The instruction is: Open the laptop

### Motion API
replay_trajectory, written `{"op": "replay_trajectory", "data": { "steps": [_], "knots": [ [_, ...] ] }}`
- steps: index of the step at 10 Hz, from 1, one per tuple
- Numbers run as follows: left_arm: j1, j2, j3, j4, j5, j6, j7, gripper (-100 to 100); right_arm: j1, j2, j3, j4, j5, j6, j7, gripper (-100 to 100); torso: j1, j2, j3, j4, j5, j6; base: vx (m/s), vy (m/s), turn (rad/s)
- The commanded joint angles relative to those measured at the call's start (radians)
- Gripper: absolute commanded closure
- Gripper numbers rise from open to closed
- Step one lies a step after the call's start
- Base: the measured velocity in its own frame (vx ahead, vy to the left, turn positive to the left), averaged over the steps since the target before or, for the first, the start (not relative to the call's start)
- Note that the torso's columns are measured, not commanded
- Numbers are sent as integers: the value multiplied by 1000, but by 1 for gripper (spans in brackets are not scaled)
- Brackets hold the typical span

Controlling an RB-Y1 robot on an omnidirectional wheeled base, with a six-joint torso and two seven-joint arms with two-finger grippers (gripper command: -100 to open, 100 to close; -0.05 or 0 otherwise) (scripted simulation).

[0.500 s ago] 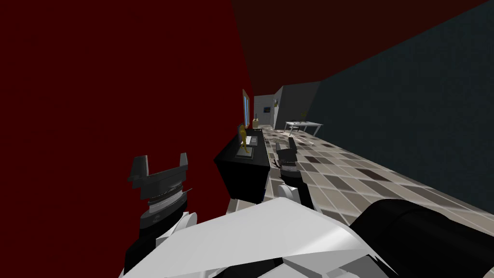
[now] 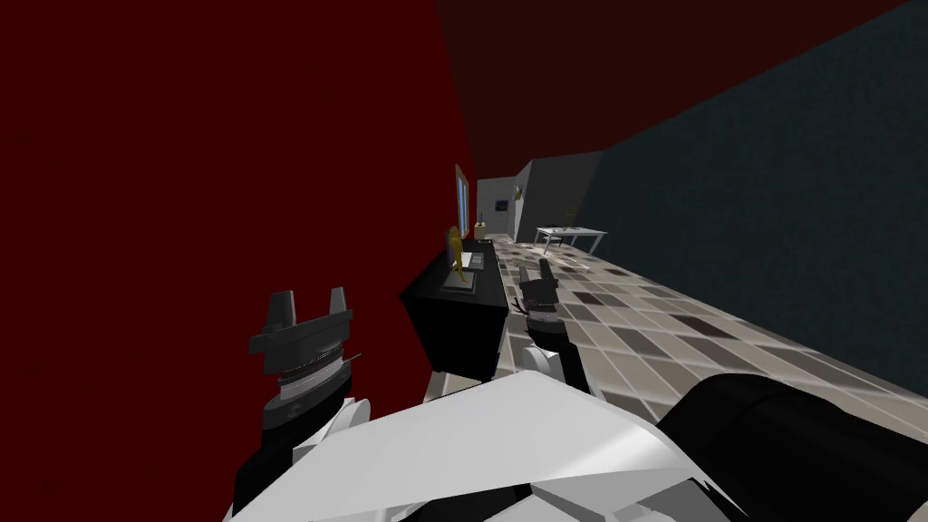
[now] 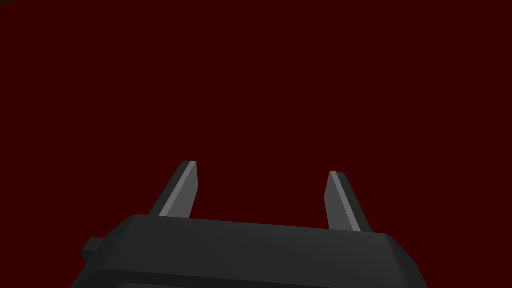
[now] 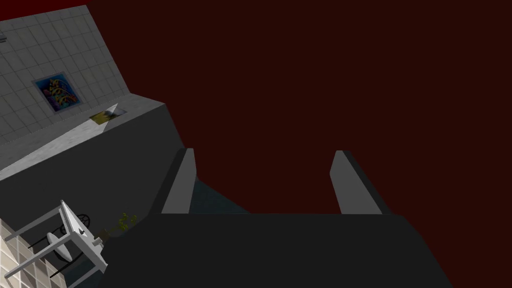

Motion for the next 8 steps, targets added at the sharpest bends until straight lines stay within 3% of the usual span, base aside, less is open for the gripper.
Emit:
{"op": "replay_trajectory", "data": {
  "steps": [1, 4, 5, 8],
  "knots": [
    [0, 0, 0, 0, 0, 0, 0, 0, 0, 0, 0, 0, 0, 0, 0, 0, 0, 74, -147, 74, 0, 0, 0, 0, 0],
    [0, 0, 0, 0, 0, 0, 0, 0, 0, 0, 0, 0, 0, 0, 0, 0, 0, 296, -590, 295, 0, 0, 0, 0, 0],
    [0, 0, 0, 0, 0, 0, 0, 0, -19, -42, -9, 5, -14, 0, 8, -100, 0, 369, -738, 369, 0, 0, -9, -7, 52],
    [0, 0, 0, 0, 0, 0, 0, 0, -95, -127, -47, 25, -72, 0, 39, -100, -1, 416, -830, 415, 0, 0, -37, -31, 115]
  ]
}}
